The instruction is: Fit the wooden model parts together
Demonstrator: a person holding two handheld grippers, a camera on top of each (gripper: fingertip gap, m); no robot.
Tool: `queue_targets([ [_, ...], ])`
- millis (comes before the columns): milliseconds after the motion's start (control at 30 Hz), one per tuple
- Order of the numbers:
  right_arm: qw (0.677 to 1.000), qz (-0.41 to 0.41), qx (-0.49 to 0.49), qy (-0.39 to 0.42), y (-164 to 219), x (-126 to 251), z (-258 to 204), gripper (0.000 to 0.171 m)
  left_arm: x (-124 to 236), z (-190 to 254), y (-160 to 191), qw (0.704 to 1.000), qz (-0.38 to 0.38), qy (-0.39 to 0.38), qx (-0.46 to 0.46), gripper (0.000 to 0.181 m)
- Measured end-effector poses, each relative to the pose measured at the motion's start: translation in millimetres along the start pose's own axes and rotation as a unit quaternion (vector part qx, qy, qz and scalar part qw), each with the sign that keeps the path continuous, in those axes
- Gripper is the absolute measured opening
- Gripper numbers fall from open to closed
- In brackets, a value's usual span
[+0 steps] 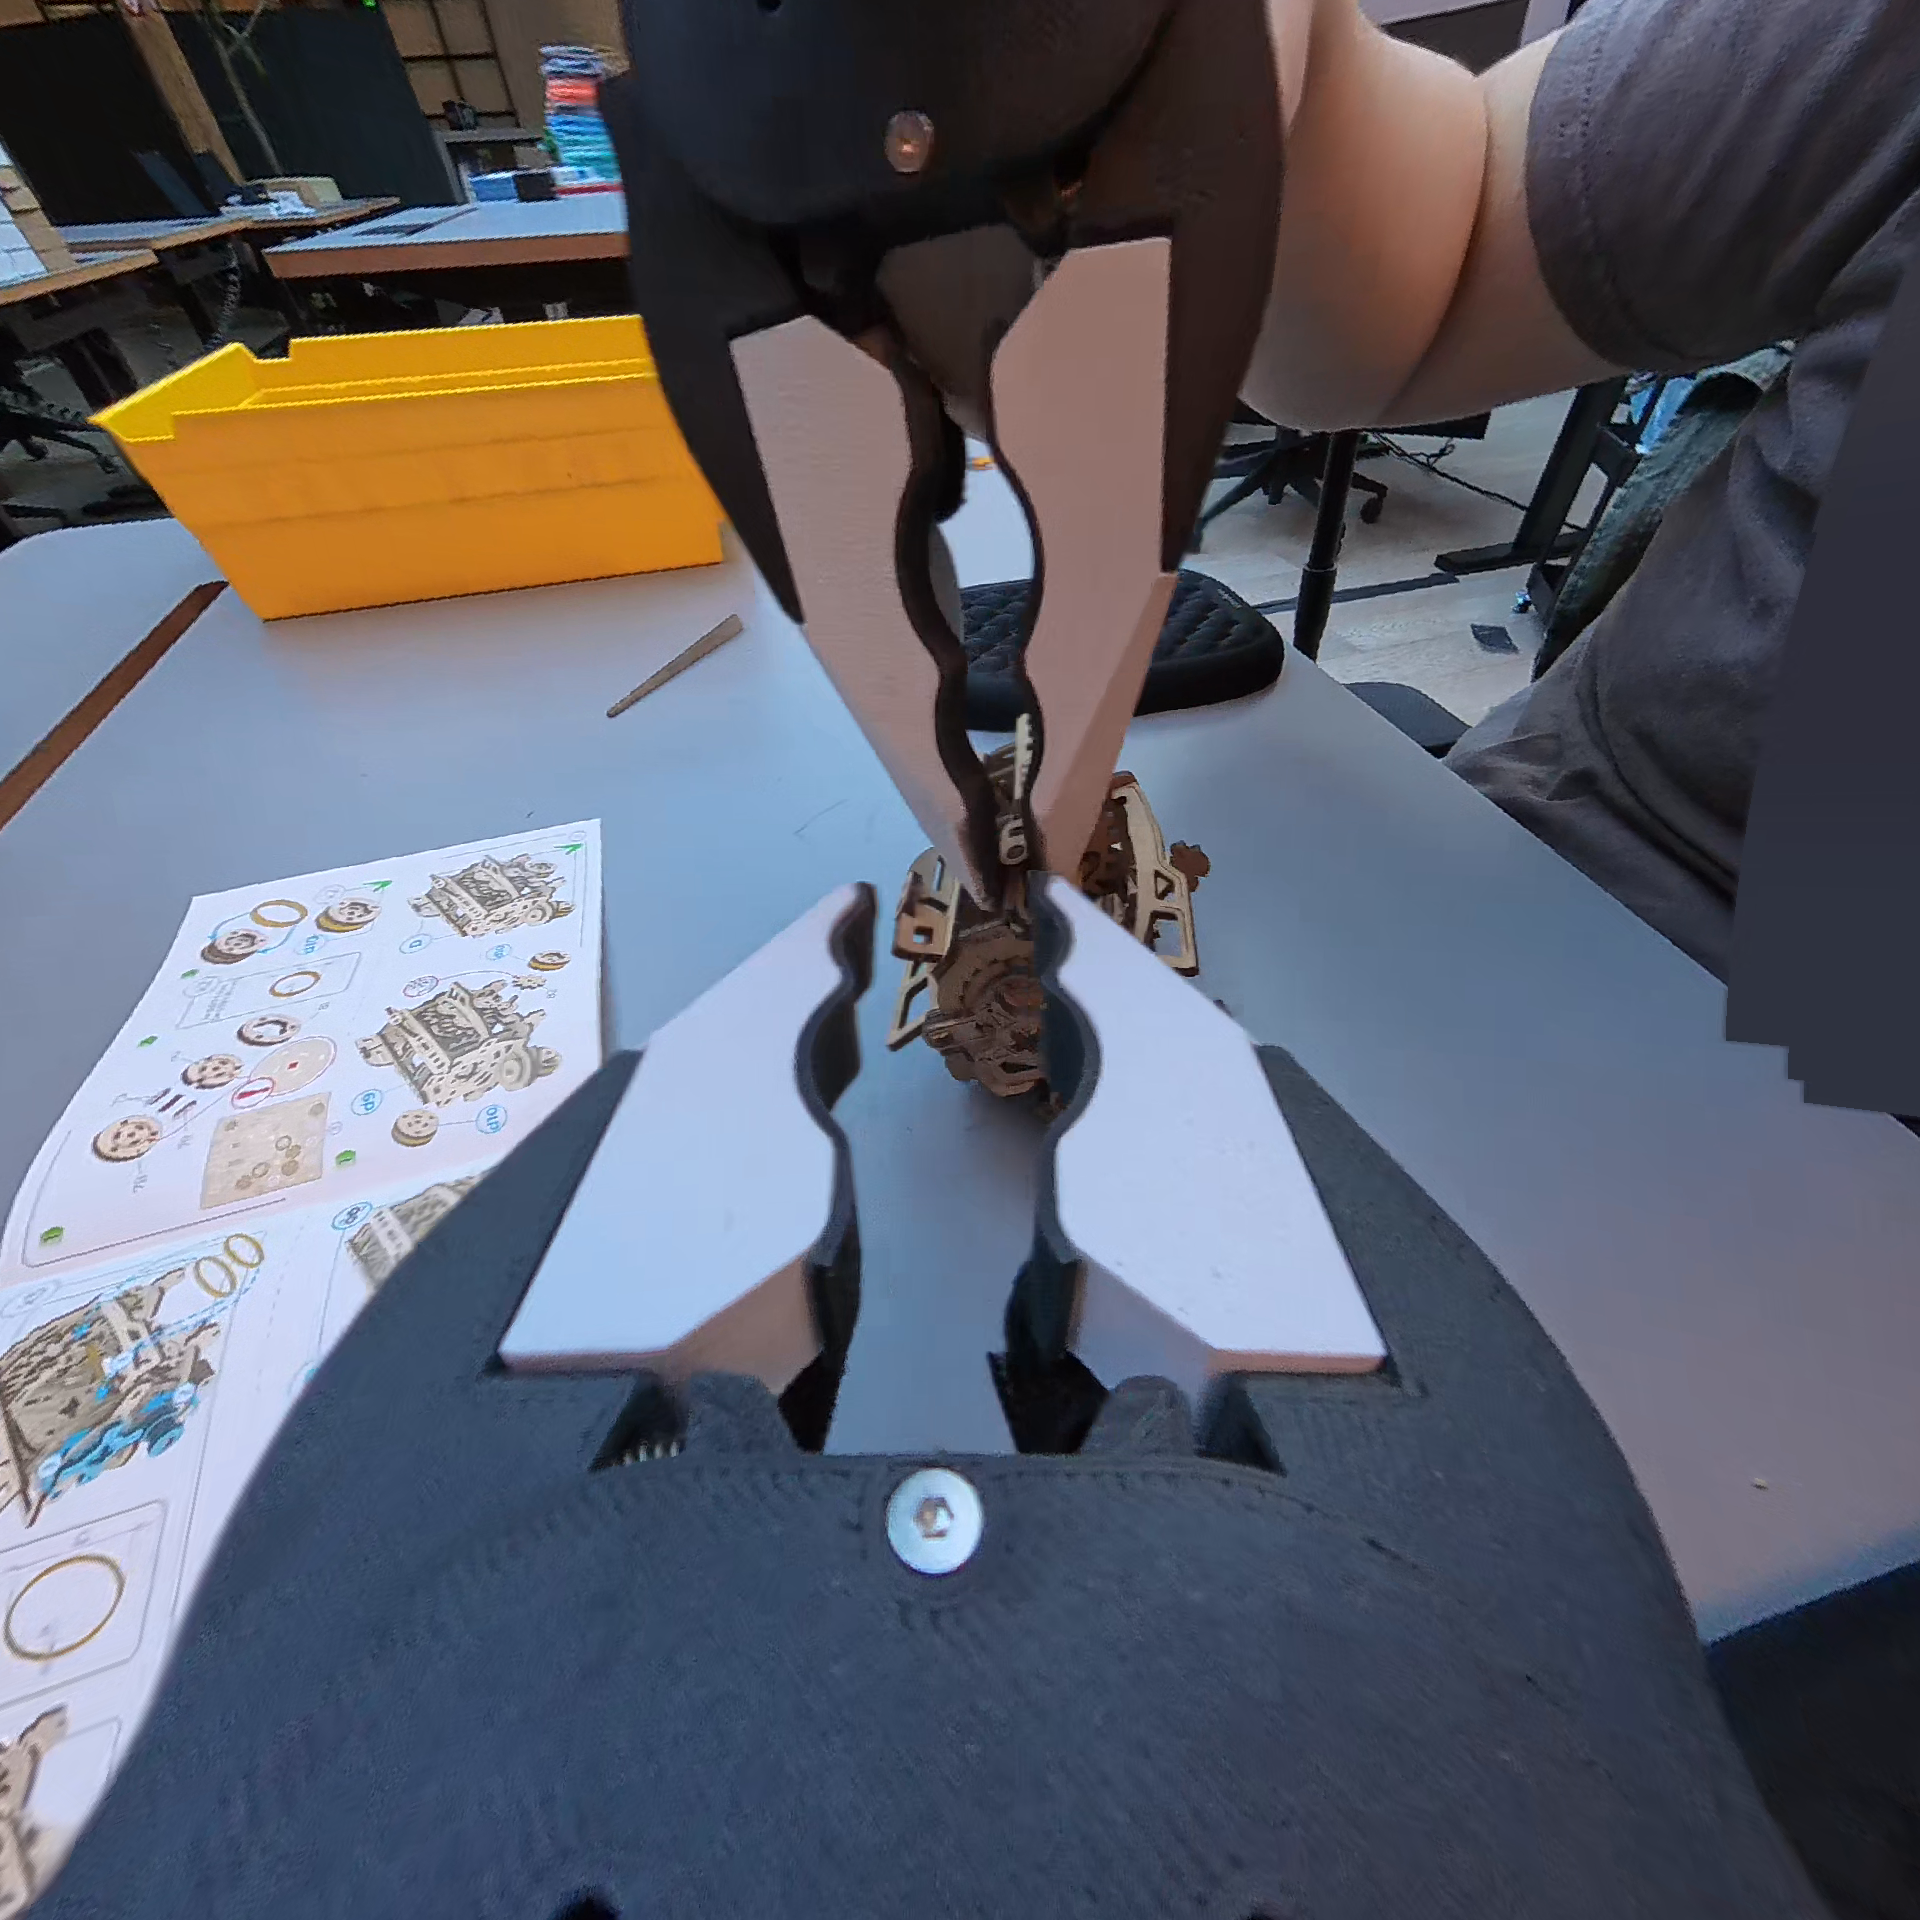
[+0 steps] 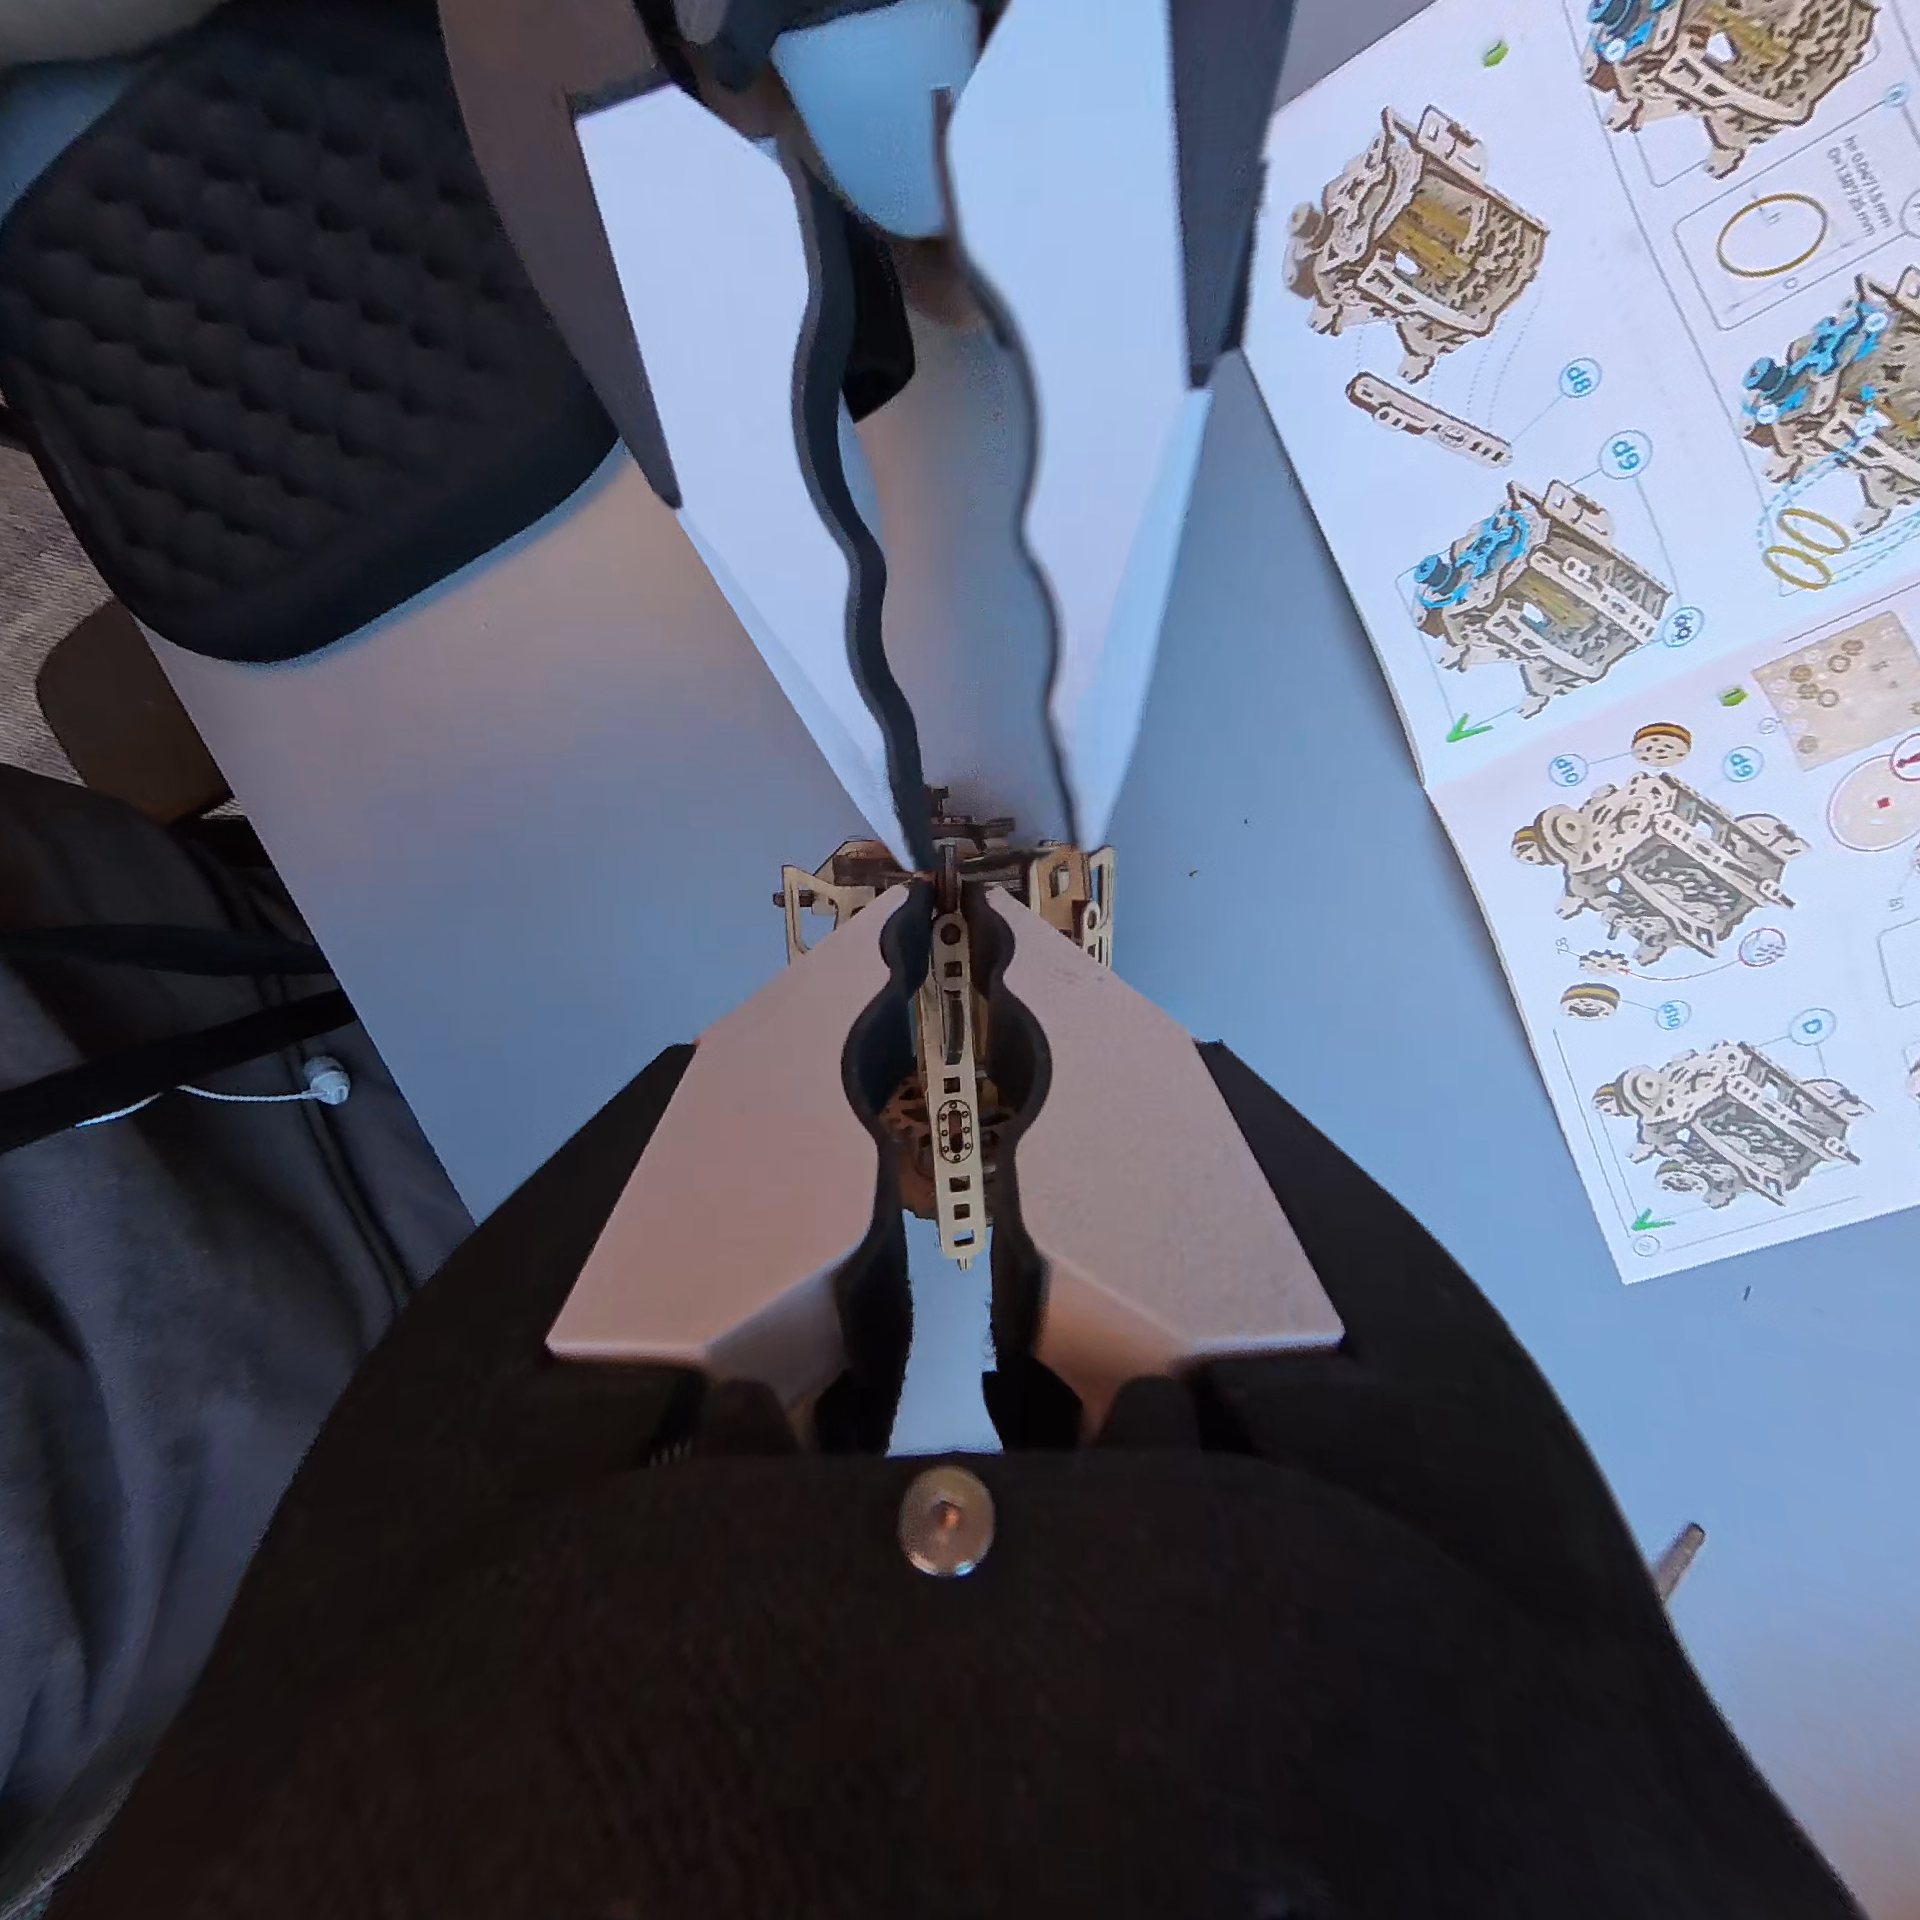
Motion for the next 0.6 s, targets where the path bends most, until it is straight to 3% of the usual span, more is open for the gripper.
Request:
queue_targets([
  [133, 0.999, -0.005, 0.018, 0.036, 0.7, 0.8, 2.6, 0.005, 0.6, 6.2, 4.5, 0.999, 0.007, 0.029, 0.046, 0.076],
  [200, 0.999, -0.003, 0.023, 0.048, 0.5, 0.9, 2.7, 0.005, -7.6, 10.7, 13.9, 0.998, -0.016, 0.036, 0.057, 0.088],
  [333, 0.998, 0.000, 0.029, 0.061, 0.0, 0.9, 2.8, 0.005, -26.0, 11.1, 31.9, 0.997, -0.078, 0.000, 0.022, 0.088],
  [600, 0.993, -0.008, 0.057, 0.101, -1.9, -0.4, 3.4, 0.004, -32.0, 8.2, 29.1, 0.997, -0.071, -0.007, 0.029, 0.074],
])
Point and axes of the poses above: each gripper's, where its closed fingertips meet, x back along the fingers, y out of its underside, z = x × y across the jaws, the point moved 1 cm from there along x, back along the fingers, and after that the axes turned 7 degrees about y, right-handed, at the moved point
